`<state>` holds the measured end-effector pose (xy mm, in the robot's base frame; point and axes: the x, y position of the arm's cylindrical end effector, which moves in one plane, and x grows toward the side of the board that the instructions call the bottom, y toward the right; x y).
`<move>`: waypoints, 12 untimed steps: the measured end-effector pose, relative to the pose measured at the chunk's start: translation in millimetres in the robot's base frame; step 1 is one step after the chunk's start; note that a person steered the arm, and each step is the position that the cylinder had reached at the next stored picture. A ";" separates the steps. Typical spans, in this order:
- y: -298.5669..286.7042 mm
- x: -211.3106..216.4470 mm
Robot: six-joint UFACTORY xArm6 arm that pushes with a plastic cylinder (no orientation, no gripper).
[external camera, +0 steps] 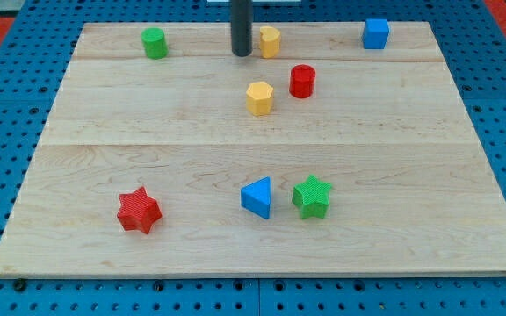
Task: Push the red star to the center left
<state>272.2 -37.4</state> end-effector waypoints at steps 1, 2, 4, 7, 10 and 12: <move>-98.5 -0.3; -131.7 -17.1; -121.7 30.9; -113.8 41.0; -178.9 92.6; -60.1 167.5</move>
<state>439.7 -97.5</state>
